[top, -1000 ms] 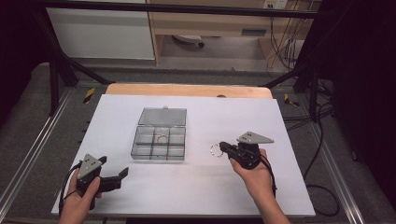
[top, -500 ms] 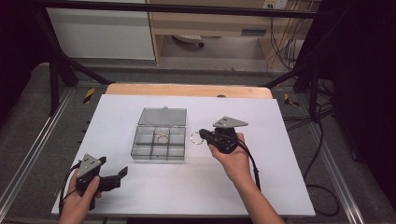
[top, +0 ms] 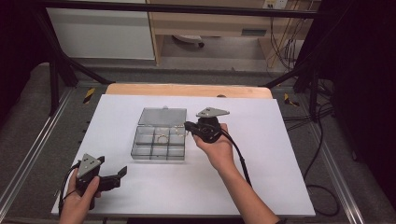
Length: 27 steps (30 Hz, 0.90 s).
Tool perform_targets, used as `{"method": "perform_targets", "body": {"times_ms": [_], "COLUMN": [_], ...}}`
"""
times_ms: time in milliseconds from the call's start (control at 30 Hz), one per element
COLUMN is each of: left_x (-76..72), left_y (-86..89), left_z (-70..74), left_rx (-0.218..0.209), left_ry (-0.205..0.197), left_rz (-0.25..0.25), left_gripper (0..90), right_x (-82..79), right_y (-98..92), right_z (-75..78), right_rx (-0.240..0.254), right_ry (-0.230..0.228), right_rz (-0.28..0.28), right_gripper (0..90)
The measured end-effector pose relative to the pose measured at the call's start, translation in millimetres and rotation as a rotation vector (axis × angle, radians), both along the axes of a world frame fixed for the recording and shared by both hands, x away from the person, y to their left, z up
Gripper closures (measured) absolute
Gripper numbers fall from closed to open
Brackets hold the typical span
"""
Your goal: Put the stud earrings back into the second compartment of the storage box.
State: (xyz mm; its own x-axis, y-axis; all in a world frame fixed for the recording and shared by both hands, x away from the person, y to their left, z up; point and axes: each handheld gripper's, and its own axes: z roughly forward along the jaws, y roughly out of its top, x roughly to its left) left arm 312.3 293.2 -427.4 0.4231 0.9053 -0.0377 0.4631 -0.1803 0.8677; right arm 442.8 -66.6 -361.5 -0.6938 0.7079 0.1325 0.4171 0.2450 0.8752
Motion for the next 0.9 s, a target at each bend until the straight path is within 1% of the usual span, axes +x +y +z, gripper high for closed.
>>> {"method": "perform_targets", "body": {"times_ms": [33,133,267,500,533,600,700,800,833,900], "left_x": [-0.3,0.4,1.0,0.2,-0.2,0.0,0.6,0.3,-0.2,-0.4], "left_y": [-0.2,-1.2,-1.6,-1.6,-1.3,-0.8,-1.1,-1.2,-1.8,-2.1], "left_z": [0.4,0.0,0.4,2.1,2.3,2.3,1.5,2.3,2.6,2.6], "left_rx": [-0.001,-0.004,0.006,0.000,-0.008,-0.014,-0.012,-0.002,-0.012,-0.011], "left_ry": [0.000,0.001,-0.002,-0.008,-0.006,-0.007,-0.003,-0.008,-0.005,-0.005], "left_rz": [-0.004,-0.010,-0.018,-0.027,-0.029,-0.027,-0.029,-0.034,-0.037,-0.037], "left_gripper": [6.1,6.0,6.1,6.1,6.1,6.1,6.2,6.3,6.2,6.2], "right_x": [1.0,3.8,8.5,17.9,18.5,20.2,23.1,25.8,26.5,29.5], "right_y": [1.5,7.5,15.0,35.4,38.9,44.4,53.8,63.3,66.2,69.8], "right_z": [-0.1,1.0,0.3,-9.7,-10.9,-13.0,-17.6,-25.4,-27.8,-32.0], "right_rx": [0.004,0.007,0.020,0.017,0.015,0.008,-0.008,-0.041,-0.054,-0.067], "right_ry": [0.006,-0.003,-0.003,0.016,0.021,0.018,0.022,0.037,0.042,0.044], "right_rz": [-0.001,0.008,0.006,0.007,0.008,0.016,0.029,0.047,0.047,0.045], "right_gripper": [87.4,87.5,87.4,87.4,87.4,87.5,87.5,87.4,87.4,87.4]}}
